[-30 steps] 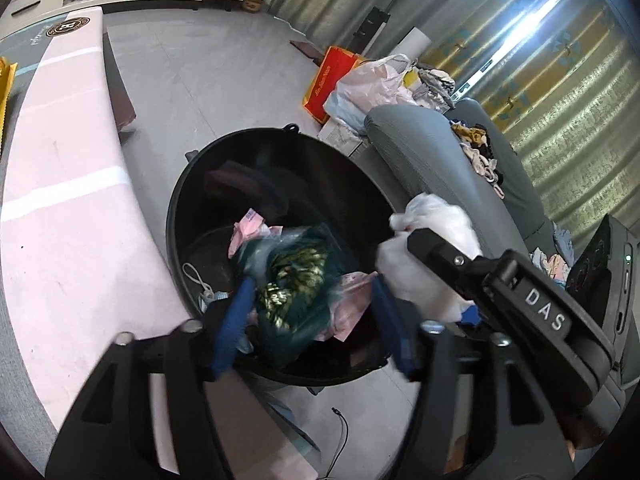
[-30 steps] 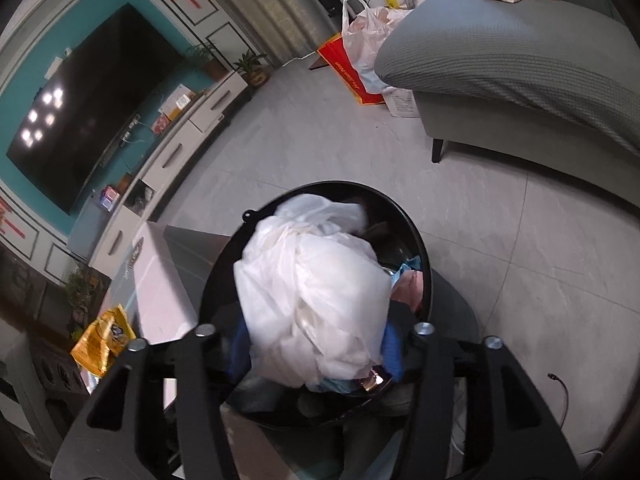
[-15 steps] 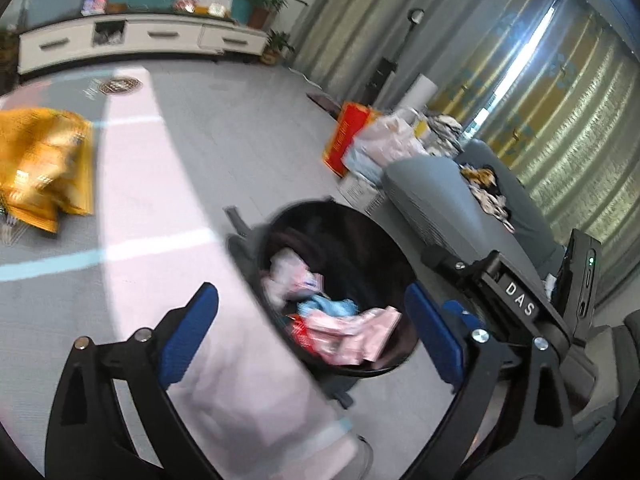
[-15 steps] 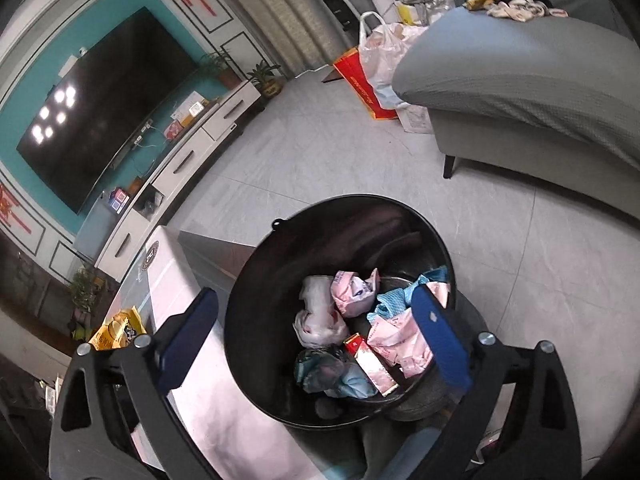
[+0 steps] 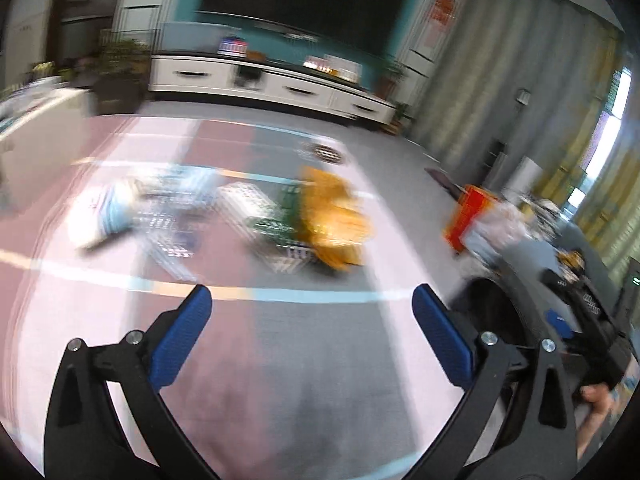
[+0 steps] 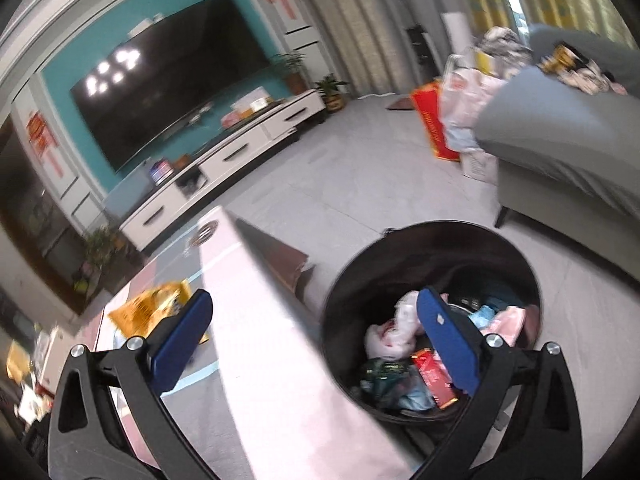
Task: Collect trash
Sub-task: 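Move both open tools back over the trash on the table, then grasp the yellow chip bag with the right tool while the left tool grasps the white paper cup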
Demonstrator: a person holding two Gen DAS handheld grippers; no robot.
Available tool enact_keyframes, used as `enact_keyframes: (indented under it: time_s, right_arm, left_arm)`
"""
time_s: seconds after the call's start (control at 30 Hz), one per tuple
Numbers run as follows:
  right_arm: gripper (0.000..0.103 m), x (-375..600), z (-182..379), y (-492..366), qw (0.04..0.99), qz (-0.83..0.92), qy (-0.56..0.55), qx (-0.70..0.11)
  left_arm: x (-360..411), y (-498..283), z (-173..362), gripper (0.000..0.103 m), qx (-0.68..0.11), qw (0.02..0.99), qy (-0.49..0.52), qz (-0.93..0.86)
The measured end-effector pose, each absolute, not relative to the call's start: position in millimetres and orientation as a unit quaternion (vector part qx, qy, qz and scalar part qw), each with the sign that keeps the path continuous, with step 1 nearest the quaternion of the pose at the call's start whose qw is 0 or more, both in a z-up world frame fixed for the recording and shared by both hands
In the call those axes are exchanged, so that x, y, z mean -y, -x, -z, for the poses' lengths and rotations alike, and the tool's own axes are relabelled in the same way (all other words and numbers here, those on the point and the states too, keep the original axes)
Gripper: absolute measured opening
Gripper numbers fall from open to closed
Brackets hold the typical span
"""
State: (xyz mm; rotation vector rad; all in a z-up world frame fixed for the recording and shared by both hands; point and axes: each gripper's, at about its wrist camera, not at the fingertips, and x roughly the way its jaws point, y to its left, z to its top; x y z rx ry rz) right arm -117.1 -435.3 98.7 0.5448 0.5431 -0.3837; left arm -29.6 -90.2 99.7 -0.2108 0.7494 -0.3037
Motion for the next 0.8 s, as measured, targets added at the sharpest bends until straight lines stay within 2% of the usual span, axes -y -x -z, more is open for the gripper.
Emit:
enact_keyframes:
  time_s: [0.2,0.37,0.63,0.8]
  right_arm:
    - [0.1,389.6,-99.3,87.2,0.924,0.116,-0.228,-0.284]
    - [0.1,357.8,-93.0,68.1,0.929,0.106,-0.192,-0.297]
    - [0.1,314.2,-97.9,14.1,0.913,0.069,-0.205,-0.346]
    - [0.1,246.5,-112.3,-50.8,0.926,0.067,-0.109,-0.356]
  left_arm:
    - [-8.8,16.9,-88.6,0.1,-0.367,0.923,0.106,0.042]
    - [-68.5,4.3,-68.8,0.1,-0.369,0.913,0.175,-0.01]
    - [-79.6,-44.7,-60.7,0.1,-0.397,0.897,0.195,-0.029]
    - [-72.3,-88.6,-58.5,0.1,-0.403,0.89,0.202,-0.074]
